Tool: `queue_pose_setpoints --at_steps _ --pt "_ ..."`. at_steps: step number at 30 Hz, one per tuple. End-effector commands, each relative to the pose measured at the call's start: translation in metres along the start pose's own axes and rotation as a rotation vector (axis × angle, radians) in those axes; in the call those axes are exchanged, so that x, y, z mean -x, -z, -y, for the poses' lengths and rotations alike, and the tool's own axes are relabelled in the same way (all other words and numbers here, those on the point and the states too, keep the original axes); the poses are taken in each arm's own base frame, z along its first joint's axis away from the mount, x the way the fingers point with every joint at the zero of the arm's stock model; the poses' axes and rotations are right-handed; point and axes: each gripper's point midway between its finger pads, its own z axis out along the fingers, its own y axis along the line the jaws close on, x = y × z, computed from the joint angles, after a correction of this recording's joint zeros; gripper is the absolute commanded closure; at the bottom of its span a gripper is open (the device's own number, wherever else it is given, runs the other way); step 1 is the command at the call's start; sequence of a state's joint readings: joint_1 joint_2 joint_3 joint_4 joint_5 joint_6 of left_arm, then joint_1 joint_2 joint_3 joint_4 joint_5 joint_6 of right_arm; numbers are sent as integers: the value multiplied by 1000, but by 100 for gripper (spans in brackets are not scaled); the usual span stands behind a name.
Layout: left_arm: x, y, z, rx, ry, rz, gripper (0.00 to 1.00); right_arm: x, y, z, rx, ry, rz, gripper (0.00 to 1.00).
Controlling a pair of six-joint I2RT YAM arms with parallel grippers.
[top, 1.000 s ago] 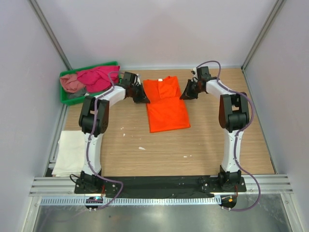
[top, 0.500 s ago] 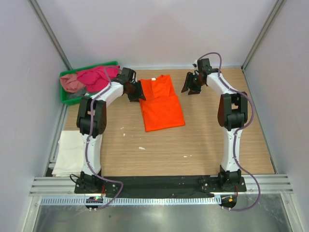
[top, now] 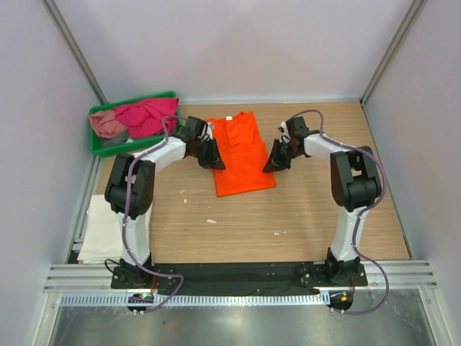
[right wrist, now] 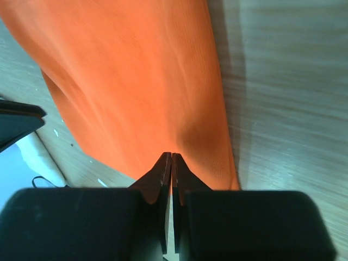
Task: Fold and stack the t-shirts
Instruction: Fold the tshirt
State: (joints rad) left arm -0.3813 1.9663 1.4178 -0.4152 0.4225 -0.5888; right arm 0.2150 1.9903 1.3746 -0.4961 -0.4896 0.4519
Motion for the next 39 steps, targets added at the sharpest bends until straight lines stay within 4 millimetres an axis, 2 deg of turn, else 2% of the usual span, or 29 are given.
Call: queue_pose_setpoints --at_steps 1,3,5,6,8,9,10,11,12,13,14,15,17,18,19,21,23,24,26,27,28,31,33,34,36,37,39 --pt "-10 -9 0 -55 23 -44 85 6 1 -18 95 -19 38 93" --pt "-19 -10 -6 -44 25 -62 87 -6 -5 -7 70 -32 14 95" --pt "-33 -10 -13 -33 28 -84 87 -13 -7 0 52 -35 7 95" --pt "-45 -11 -19 -25 32 -108 87 -24 -7 7 41 -49 -7 95" --pt "-58 -10 -23 -15 25 -129 87 -34 -6 9 50 -64 -13 95" --pt "-64 -8 -22 -18 15 -134 87 -47 -4 14 46 -78 -24 95" --pt "-81 -9 -29 -3 13 -167 87 -51 -4 13 54 -89 -21 95" --pt "-89 -7 -31 2 6 -177 88 -59 -2 14 56 -98 -25 95" --pt "-94 -4 -30 -1 -5 -179 89 -79 -4 22 47 -126 -59 95" --pt "-112 -3 -36 13 -4 -210 89 -83 3 18 59 -127 -44 95" --pt "-119 0 -37 13 -8 -217 89 -89 4 17 65 -145 -36 95" --pt "-126 3 -38 9 -8 -223 90 -111 3 24 51 -168 -67 95" --pt "-143 16 -37 2 -15 -233 90 -122 16 18 64 -187 -45 95" --pt "-149 23 -36 -7 -15 -240 87 -139 19 22 57 -208 -60 95" --pt "-153 33 -31 -22 -17 -233 84 -139 32 12 87 -194 -30 95" --pt "-156 48 -21 -46 -11 -233 72 -146 43 8 100 -192 -15 93" --pt "-143 65 -3 -90 -38 -173 67 -138 56 -1 112 -157 33 88" --pt "-139 69 2 -98 -34 -159 64 -127 59 -8 128 -136 58 82" --pt "-122 74 17 -129 -44 -125 64 -115 60 -15 146 -92 71 78" --pt "-115 71 22 -145 -48 -111 67 -113 50 -12 134 -94 38 77" --pt "-107 71 30 -178 -37 -107 69 -97 51 -24 159 -57 54 77" --pt "-89 56 31 -235 21 -94 82 -70 37 -32 177 -21 64 82" --pt "-77 42 23 -238 44 -73 86 -53 31 -38 197 -8 69 87" --pt "-70 38 16 -230 61 -58 86 -49 18 -31 193 -20 56 89" --pt "-63 23 0 -196 67 -55 87 -40 12 -28 213 -43 55 92" --pt "-63 18 -8 -178 72 -58 88 -37 1 -21 210 -57 45 92" --pt "-65 5 -29 -138 84 -83 90 -34 -7 -12 210 -79 30 93"
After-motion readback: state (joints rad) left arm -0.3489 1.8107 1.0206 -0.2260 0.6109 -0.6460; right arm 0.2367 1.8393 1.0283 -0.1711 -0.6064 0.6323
